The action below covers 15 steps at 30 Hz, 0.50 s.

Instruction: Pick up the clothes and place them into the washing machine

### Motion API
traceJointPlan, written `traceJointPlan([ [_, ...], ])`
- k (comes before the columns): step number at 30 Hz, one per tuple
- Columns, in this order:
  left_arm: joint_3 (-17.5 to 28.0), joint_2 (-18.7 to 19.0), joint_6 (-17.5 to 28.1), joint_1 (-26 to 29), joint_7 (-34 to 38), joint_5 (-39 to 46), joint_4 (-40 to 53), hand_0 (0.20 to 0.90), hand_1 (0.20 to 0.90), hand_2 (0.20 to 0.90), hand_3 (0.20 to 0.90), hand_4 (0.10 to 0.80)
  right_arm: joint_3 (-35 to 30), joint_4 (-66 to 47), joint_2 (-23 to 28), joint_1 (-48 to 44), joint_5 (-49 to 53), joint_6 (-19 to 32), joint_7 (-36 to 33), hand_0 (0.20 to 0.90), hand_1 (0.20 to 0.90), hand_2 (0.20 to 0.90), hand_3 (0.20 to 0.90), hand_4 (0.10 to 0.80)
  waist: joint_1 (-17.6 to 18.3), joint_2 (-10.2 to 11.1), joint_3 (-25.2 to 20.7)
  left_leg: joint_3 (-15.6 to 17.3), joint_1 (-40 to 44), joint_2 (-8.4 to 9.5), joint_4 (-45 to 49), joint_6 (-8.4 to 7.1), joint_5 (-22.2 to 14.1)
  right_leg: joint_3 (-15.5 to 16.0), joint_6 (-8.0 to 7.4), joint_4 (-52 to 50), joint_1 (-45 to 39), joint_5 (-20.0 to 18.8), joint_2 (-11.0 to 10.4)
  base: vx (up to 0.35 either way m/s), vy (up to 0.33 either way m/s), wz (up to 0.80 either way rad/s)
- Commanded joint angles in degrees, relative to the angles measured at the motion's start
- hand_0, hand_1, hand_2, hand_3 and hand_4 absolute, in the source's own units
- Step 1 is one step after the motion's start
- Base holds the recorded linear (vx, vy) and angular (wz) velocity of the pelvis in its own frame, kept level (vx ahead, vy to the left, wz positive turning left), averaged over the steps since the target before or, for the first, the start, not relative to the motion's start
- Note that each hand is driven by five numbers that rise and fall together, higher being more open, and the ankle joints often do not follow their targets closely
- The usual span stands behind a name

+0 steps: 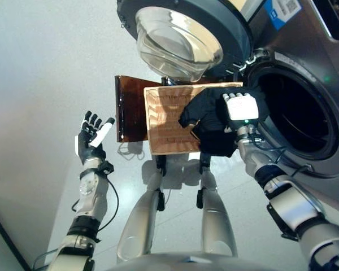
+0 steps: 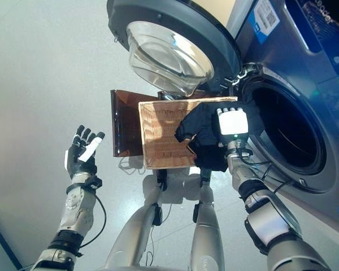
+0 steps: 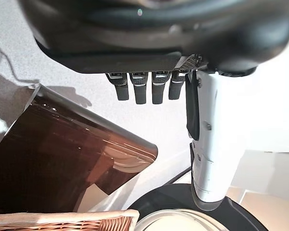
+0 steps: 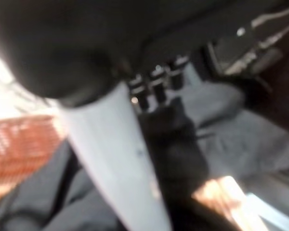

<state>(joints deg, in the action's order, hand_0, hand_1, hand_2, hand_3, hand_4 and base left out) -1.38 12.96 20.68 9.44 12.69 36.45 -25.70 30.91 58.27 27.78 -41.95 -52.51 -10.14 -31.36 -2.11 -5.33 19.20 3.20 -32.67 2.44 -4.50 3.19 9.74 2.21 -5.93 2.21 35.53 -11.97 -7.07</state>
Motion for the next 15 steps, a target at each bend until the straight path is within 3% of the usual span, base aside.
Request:
traceJointPlan([
  [1,0.44,2.45,6.46,-0.27,1.29,-1.63,2.15,0.9,0.9,0.9,0.9,0.8,-0.85,0.36,-0.07,-3.04,0.27,-1.96,-4.83,0.9,0.9,0.9,0.9,0.8,-1.04,0.79,-2.5,1.6,0.17,0.42,1.58,-5.54,-4.61,0.6,-0.25,-2.22,2.12,1.98,0.46,0.0,0.0,0.0],
  [15,0.11,4.09,6.07,-1.04,1.17,-1.96,6.15,0.9,0.9,0.9,0.9,0.8,0.03,5.21,2.36,-11.05,2.59,-3.86,-4.61,0.9,0.9,0.9,0.9,0.8,-2.4,-0.1,-0.16,0.97,-2.55,0.67,1.19,-5.63,-3.56,0.68,-0.24,-2.24,4.7,1.57,0.43,0.0,0.0,0.02],
])
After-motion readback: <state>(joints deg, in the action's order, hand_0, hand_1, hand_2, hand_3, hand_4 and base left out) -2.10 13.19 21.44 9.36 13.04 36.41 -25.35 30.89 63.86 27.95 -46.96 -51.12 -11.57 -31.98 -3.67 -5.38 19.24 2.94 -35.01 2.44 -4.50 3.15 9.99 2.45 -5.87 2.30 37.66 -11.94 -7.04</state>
